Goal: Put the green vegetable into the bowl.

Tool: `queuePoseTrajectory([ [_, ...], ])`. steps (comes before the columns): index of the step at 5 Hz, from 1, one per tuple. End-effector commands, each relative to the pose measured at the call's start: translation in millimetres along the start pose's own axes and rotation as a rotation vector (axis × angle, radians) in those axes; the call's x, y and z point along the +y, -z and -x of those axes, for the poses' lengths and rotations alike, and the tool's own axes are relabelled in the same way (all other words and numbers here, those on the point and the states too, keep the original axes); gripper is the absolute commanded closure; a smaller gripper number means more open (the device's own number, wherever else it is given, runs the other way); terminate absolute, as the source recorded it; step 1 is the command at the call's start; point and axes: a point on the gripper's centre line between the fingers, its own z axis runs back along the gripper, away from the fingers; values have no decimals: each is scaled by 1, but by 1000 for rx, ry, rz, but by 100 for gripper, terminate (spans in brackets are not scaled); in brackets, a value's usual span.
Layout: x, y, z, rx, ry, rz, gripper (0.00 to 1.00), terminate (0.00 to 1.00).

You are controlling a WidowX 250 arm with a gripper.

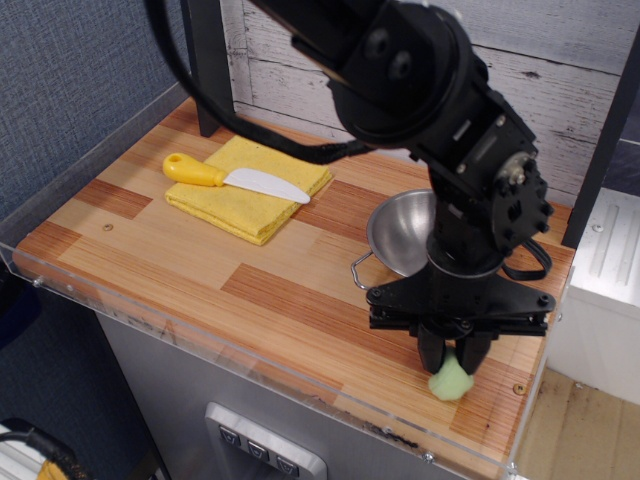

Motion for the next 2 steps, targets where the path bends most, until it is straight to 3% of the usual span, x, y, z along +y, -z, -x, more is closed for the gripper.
queuePoseTrajectory([
  [1,11,-33,-22,-65,-54,56,100,0],
  [2,8,-46,-31,-87,-64,86,100,0],
])
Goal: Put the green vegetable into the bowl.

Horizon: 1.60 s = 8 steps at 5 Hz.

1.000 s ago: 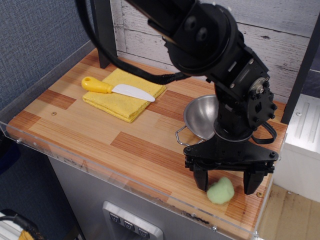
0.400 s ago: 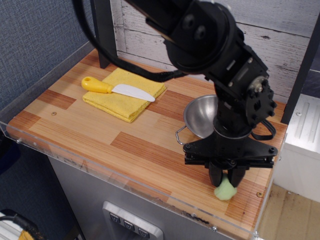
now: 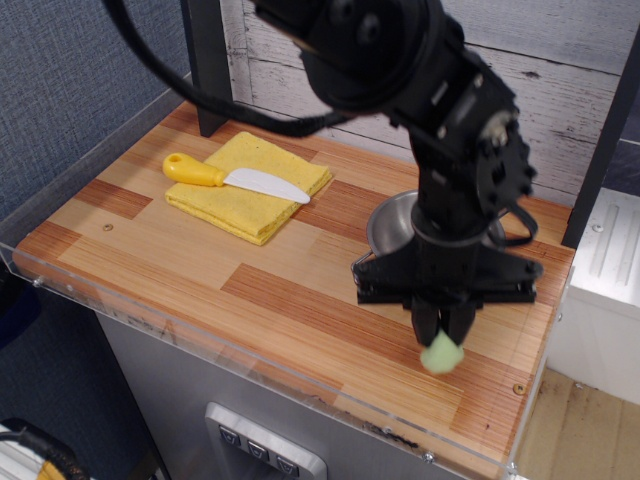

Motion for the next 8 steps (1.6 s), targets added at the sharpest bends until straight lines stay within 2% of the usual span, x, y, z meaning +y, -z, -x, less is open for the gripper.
queuePoseTrajectory([
  [1,-3,-39,-25,-99,-43,90,100,0],
  [2,-9,-43,-38,-124,-50,109,100,0],
  [4,-10,-42,-76,-150,-89,86,100,0],
  [5,-5,-36,-87,-154,-106,69,100,0],
  [6,1,-23,-92,-142,-109,38,100,0],
  [8,10,0,-84,-91,-124,3,100,0],
])
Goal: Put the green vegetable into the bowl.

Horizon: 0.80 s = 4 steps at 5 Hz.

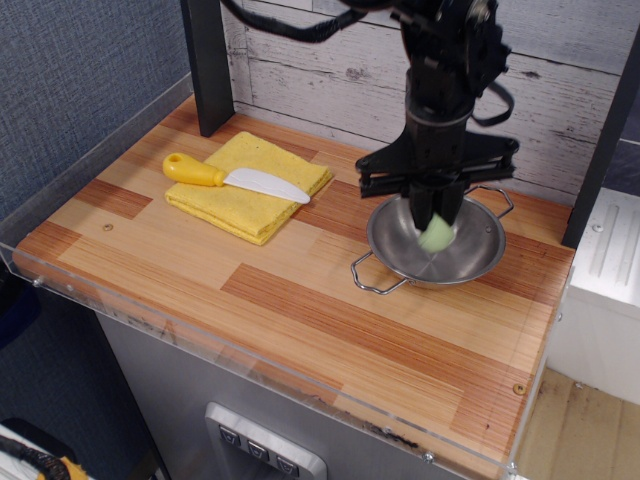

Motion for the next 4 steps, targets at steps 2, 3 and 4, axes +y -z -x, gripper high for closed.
queuePoseTrajectory([
  [2,9,1,0,-14,-56,-34,0,0],
  [3,10,1,2,-14,-63,-46,0,0],
  [4,9,1,4,-13,-60,-48,0,0],
])
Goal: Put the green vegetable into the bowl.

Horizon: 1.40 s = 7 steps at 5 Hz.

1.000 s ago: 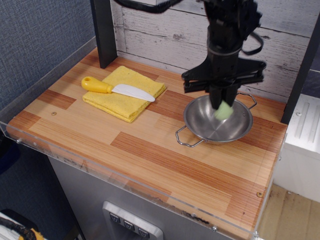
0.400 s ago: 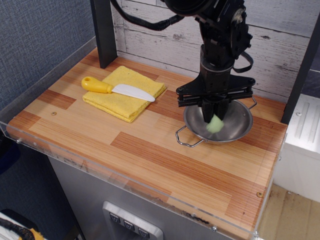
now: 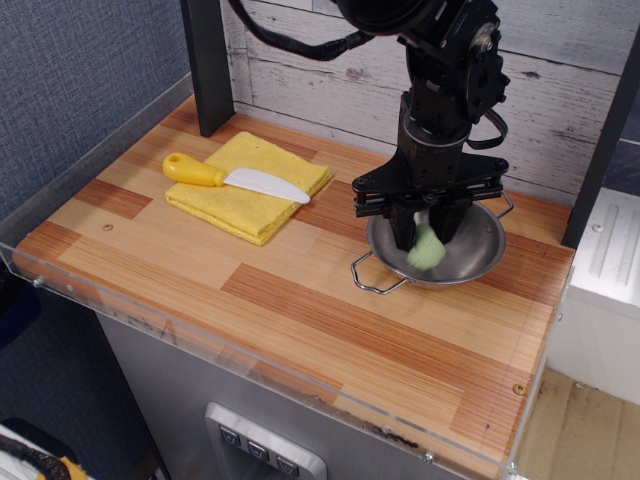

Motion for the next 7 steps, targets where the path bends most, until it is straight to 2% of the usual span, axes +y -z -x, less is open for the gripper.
queuePoseTrajectory([
  [1,3,-13,-1,-24,5,21,0,0],
  [3,2,-24,-6,-29,-9,40,0,0],
  [5,6,-66,-23,-87,-45,102,0,0],
  [6,16,-83,-24,-100,-59,128,0,0],
  [7,21,-93,-18,-115,-48,129,0,0],
])
